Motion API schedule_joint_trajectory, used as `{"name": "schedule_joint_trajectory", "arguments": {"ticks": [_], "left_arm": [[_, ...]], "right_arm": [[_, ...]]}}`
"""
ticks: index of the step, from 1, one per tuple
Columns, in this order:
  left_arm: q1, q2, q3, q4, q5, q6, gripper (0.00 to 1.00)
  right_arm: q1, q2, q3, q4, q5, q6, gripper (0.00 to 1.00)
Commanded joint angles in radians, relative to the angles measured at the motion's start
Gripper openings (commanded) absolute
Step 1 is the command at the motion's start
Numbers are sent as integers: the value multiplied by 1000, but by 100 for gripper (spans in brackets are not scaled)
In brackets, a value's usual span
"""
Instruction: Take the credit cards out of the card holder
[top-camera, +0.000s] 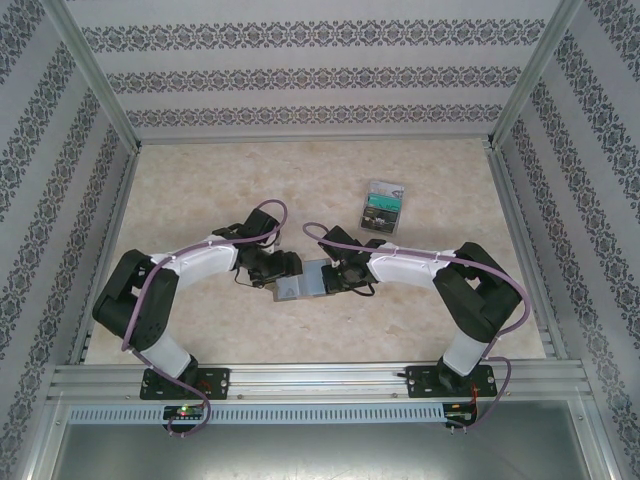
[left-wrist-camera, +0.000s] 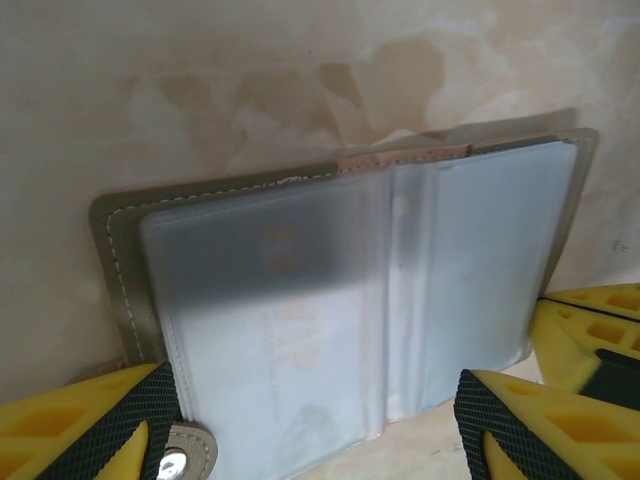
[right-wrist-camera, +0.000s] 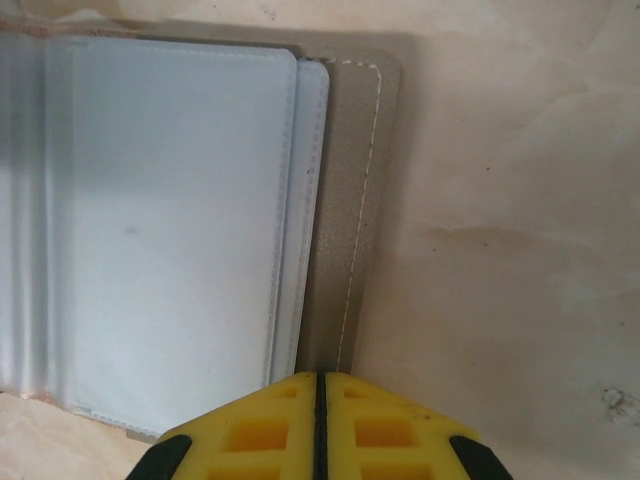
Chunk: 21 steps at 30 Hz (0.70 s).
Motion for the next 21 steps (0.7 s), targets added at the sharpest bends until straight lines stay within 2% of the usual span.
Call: {"name": "schedule_joint_trajectory", "arguments": {"ticks": [1, 6, 13, 21], "left_arm": [[-10, 14, 6, 17, 6, 15, 76], [-11, 21, -1, 29, 18, 14, 75], [-18, 18, -18, 113, 95, -11, 75], [-23, -2, 1, 116, 115, 5, 76]], "right_arm": [[-3, 26, 0, 2, -21, 12, 0], [-4, 30, 5, 2, -23, 12, 0], [-2, 39, 8, 3, -31, 18, 0], [-3, 37, 5, 3, -31, 22, 0]]}}
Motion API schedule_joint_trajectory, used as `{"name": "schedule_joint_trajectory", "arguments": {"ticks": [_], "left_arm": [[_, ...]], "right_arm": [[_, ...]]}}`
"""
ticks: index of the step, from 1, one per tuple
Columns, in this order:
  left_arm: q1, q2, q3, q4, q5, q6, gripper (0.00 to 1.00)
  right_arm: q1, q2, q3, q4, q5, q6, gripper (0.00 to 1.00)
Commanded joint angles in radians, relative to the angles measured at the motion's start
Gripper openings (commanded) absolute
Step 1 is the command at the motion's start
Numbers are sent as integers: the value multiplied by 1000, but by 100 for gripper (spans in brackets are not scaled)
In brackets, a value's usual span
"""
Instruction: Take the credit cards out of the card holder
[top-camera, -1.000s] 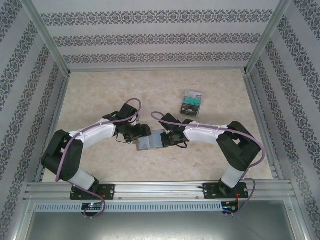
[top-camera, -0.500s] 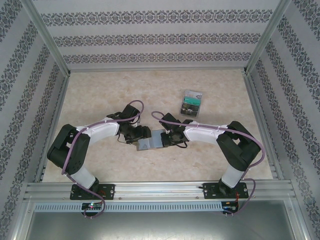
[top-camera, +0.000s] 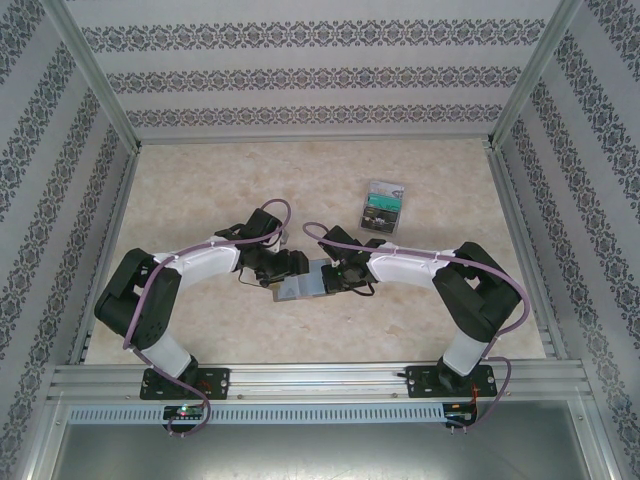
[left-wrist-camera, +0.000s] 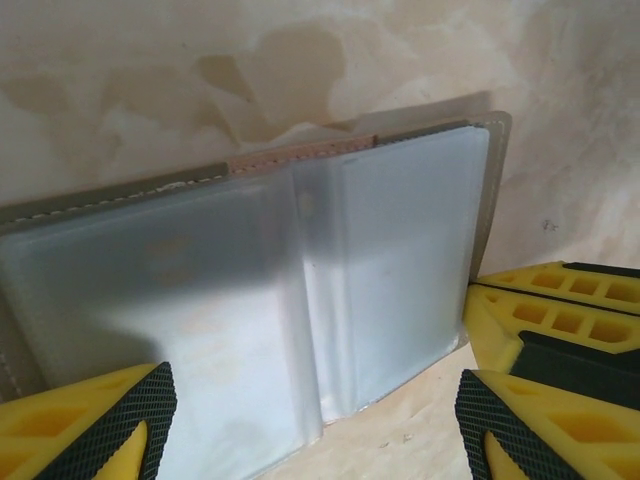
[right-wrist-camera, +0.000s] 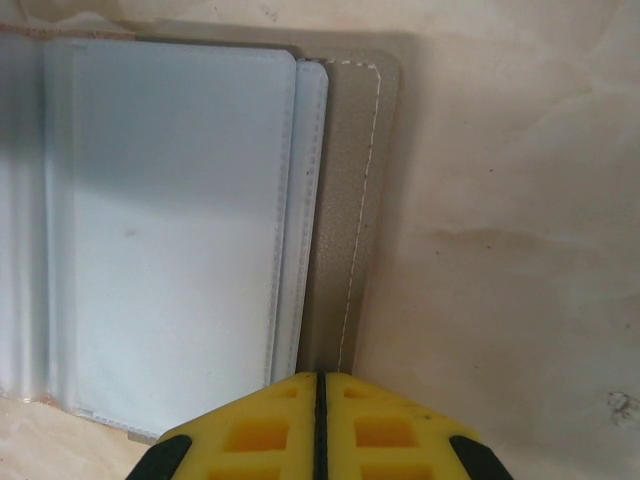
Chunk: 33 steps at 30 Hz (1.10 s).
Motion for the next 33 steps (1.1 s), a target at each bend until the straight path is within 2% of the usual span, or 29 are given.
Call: {"name": "schedule_joint_trajectory", "arguments": {"ticks": [1, 4, 8, 12, 28, 33], "left_arm": [[-12, -11, 8, 37, 32, 8, 76], [-15, -11, 11, 6, 8, 12, 77], [-12, -47, 8, -84, -127, 11, 76], [-11, -62, -6, -104, -173, 6, 77], [-12, 18, 11, -72, -77, 19, 77], [-14, -1, 8, -34, -41, 29, 76]], "right_arm": [[-3, 34, 4, 1, -27, 17, 0], [-3, 34, 5, 1, -27, 17, 0], [-3, 30, 1, -1, -25, 19, 0], [-2, 33, 0, 2, -26, 21, 0], [-1, 37, 3, 0, -30, 23, 0], [-2, 45, 10, -2, -32, 22, 0]]}}
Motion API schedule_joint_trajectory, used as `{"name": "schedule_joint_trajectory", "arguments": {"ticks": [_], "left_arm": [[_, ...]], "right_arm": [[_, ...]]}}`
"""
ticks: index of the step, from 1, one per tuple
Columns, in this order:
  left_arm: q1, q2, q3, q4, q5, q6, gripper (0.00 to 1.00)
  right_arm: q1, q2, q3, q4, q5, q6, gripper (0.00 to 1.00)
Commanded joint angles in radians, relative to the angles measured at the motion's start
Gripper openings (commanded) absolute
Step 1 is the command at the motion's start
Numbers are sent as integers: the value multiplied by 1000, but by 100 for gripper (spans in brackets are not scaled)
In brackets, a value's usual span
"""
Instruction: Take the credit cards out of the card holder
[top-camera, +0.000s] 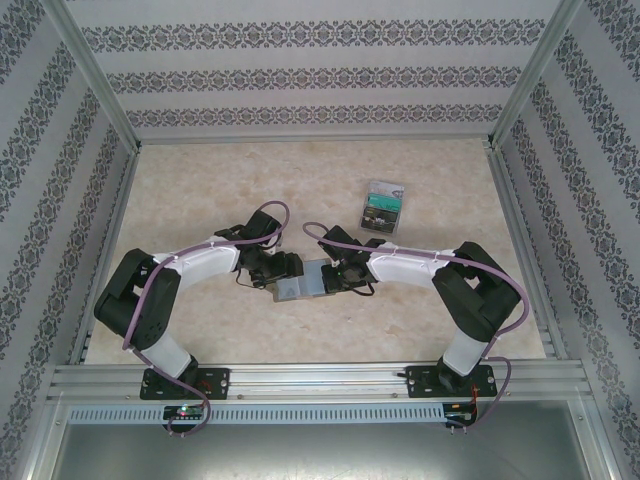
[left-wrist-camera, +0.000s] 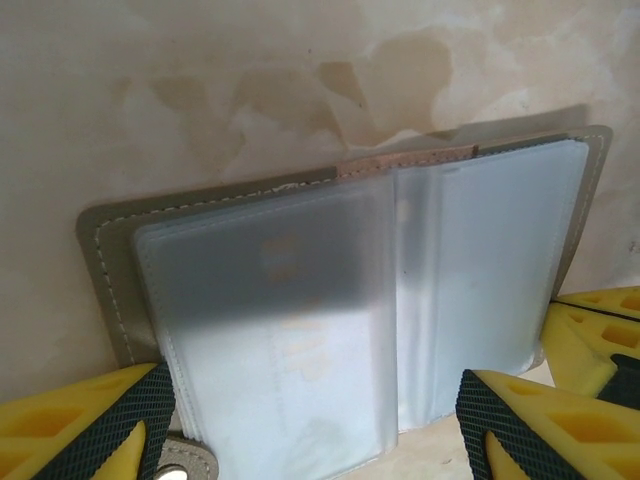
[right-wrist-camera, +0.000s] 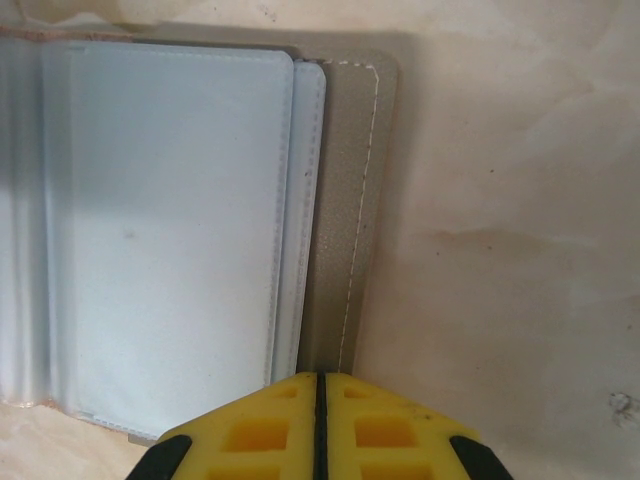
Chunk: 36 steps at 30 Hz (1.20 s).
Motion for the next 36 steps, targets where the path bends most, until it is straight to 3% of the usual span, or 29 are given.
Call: {"name": "schedule_joint_trajectory", "arguments": {"ticks": [1, 13, 17, 20, 23, 36], "left_arm": [[-14, -5, 5, 39, 62, 21, 76], [-24, -29, 23, 71, 104, 42, 77], [-26, -32, 25, 69, 106, 47, 82], [-25, -35, 23, 62, 103, 53, 95], [-25, -43, 20, 60, 103, 63, 100], [-25, -85, 5, 84, 115, 44, 100]], "right_arm": [[-1, 42, 6, -1, -29, 19, 0], [-2, 52, 17, -5, -32, 16, 0], [-2, 54, 21, -8, -32, 15, 0], [-2, 55, 23, -10, -34, 15, 0], [-2, 54, 24, -10, -31, 15, 0], [-9, 15, 7, -7, -7, 29, 0]]}}
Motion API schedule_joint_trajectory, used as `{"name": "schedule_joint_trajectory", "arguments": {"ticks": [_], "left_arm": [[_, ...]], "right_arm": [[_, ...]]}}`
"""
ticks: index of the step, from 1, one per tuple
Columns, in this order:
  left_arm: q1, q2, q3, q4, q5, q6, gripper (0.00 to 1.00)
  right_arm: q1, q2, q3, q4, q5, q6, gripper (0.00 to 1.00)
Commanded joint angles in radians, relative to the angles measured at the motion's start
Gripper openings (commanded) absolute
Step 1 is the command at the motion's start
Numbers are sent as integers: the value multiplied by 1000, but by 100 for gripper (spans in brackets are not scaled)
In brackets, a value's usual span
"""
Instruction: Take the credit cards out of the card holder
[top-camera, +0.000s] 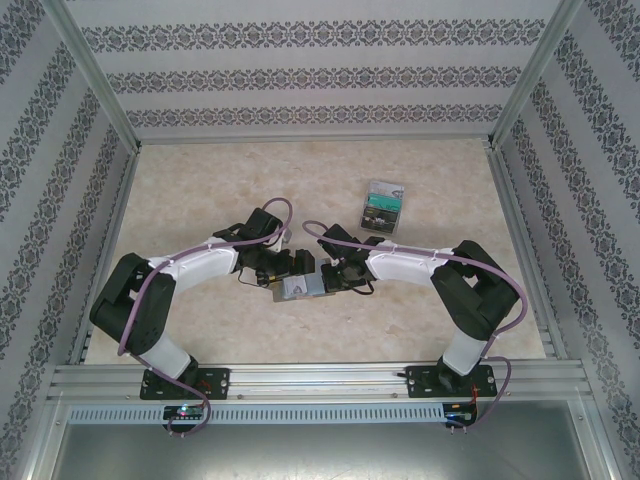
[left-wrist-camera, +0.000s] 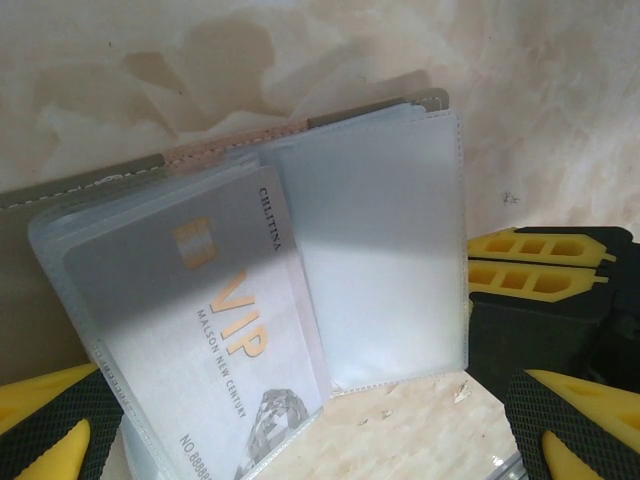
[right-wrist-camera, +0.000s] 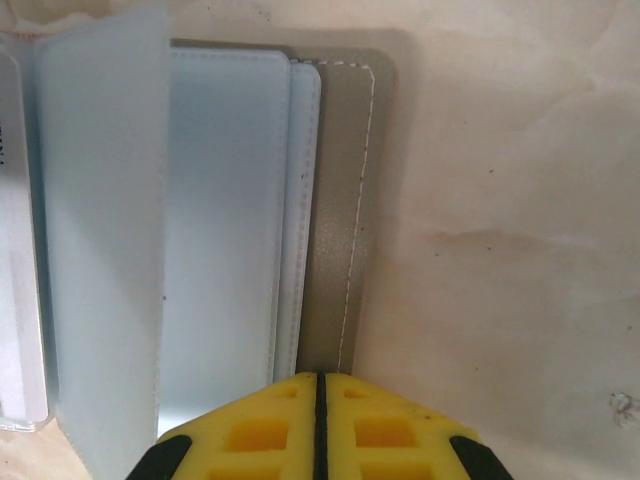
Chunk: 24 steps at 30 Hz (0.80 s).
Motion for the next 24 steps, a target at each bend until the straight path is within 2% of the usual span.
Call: {"name": "schedule_joint_trajectory", "arguments": {"ticks": [1, 8, 11, 14, 18, 24], "left_arm": [[-12, -57, 6, 14, -16, 9, 100], [0, -72, 7, -73, -102, 45, 100], [19, -75, -8, -97, -129, 53, 94], [35, -83, -26, -105, -147, 59, 83], [46, -82, -55, -96, -160, 60, 56], [49, -47, -70, -90, -160, 65, 29]], "right_arm": [[-3, -7, -16, 14, 11, 24, 0], [-28, -102, -16, 0, 61, 17, 3], [-35, -135, -7, 15, 44, 18, 6], [-31, -141, 9, 52, -7, 32, 9], [-12, -98, 45, 102, -88, 62, 10], [16, 21, 117, 160, -206, 120, 12]]}}
